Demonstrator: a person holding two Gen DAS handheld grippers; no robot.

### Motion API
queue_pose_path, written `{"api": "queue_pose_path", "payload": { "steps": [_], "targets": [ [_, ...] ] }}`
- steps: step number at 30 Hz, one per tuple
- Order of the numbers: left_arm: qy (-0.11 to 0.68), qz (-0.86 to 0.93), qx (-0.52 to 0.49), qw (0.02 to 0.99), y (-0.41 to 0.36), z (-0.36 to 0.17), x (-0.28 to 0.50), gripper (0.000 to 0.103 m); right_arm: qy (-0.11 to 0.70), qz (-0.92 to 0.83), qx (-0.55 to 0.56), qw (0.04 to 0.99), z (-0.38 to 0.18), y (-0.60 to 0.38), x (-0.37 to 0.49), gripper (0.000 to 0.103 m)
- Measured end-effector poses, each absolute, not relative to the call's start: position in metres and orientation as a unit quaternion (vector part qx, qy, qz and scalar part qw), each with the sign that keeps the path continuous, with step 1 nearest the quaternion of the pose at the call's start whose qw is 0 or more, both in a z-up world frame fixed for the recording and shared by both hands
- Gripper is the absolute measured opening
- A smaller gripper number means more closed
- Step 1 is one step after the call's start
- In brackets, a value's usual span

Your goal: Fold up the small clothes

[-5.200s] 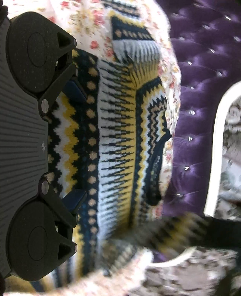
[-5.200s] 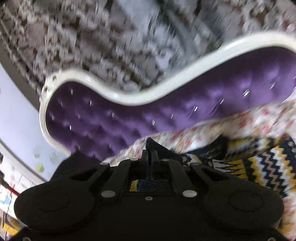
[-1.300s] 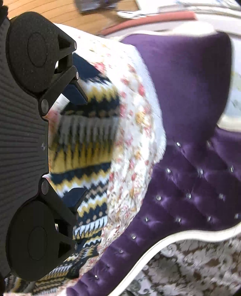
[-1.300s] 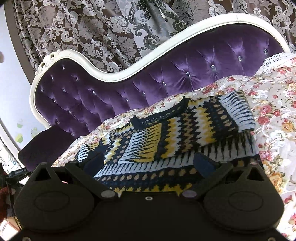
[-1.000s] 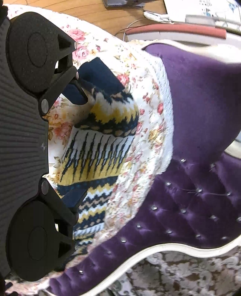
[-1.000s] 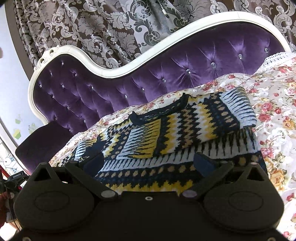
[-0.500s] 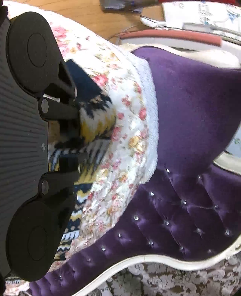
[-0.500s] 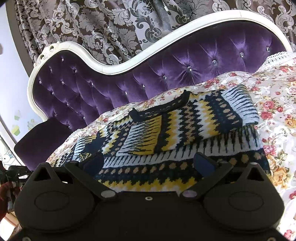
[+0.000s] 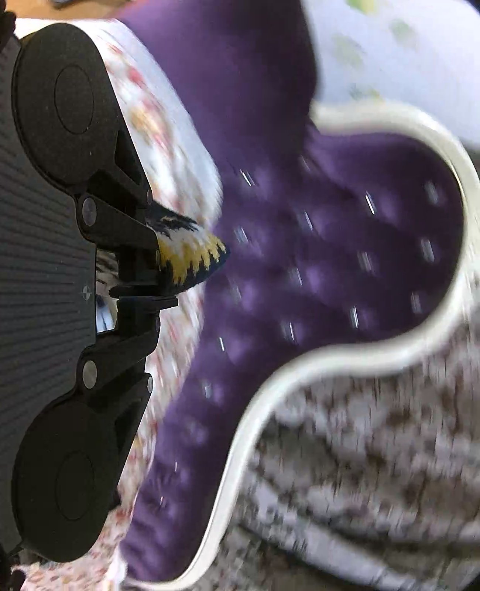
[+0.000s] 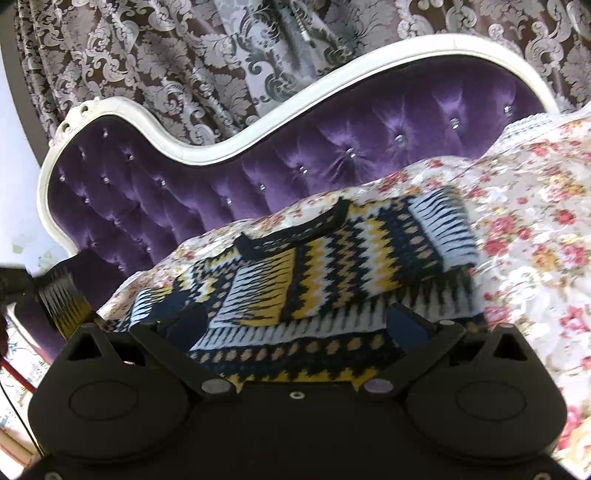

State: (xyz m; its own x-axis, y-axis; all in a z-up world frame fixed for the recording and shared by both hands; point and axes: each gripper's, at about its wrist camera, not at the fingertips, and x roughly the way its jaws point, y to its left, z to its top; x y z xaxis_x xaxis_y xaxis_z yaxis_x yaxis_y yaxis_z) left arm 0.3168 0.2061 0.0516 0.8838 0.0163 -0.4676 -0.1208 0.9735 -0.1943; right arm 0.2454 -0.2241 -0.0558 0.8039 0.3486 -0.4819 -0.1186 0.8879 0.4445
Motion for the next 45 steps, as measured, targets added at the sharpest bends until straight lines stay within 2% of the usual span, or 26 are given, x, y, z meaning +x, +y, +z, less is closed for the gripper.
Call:
{"api": "queue_pose_path", "payload": {
  "steps": [5,10,17,24,25,26,27,28,29,33,45],
  "targets": [
    [0.23,-0.032,-0.073,0.97,0.131,0.065,0.345,0.004,0.293,0.093,0.206,0.929,-0.054,-0.24,0.247,0.103],
    [0.239,-0.096,-0.054,0.965,0.054,0.052,0.362,0.004,0.287,0.067,0.208,0.933,-0.05,-0.256,0.247,0.103],
    [0.289,-0.16,-0.034,0.943,-0.045,-0.007,0.377,0.005,0.284,0.039,0.227,0.931,-0.05,-0.277,0.248,0.103],
    [0.334,-0.182,-0.016,0.925,-0.093,-0.059,0.374,0.008,0.287,0.022,0.242,0.926,-0.052,-0.29,0.249,0.103],
    [0.338,-0.186,-0.018,0.922,-0.095,-0.065,0.372,0.014,0.29,0.02,0.244,0.925,-0.053,-0.29,0.25,0.103],
    [0.342,-0.191,-0.02,0.92,-0.099,-0.067,0.374,0.031,0.291,0.02,0.245,0.925,-0.053,-0.292,0.25,0.103],
    [0.345,-0.199,-0.023,0.917,-0.1,-0.068,0.374,0.042,0.29,0.019,0.246,0.925,-0.053,-0.292,0.25,0.103],
    [0.348,-0.215,-0.026,0.912,-0.102,-0.072,0.372,0.065,0.29,0.018,0.245,0.925,-0.053,-0.292,0.25,0.103],
    [0.349,-0.23,-0.028,0.908,-0.103,-0.073,0.37,0.082,0.288,0.017,0.245,0.926,-0.053,-0.292,0.249,0.103],
    [0.332,-0.264,-0.024,0.905,-0.105,-0.076,0.356,0.103,0.284,0.009,0.246,0.927,-0.053,-0.295,0.248,0.103],
    [0.298,-0.216,0.033,0.929,-0.055,-0.064,0.309,0.102,0.294,0.008,0.232,0.927,-0.055,-0.29,0.25,0.103]
  ]
}}
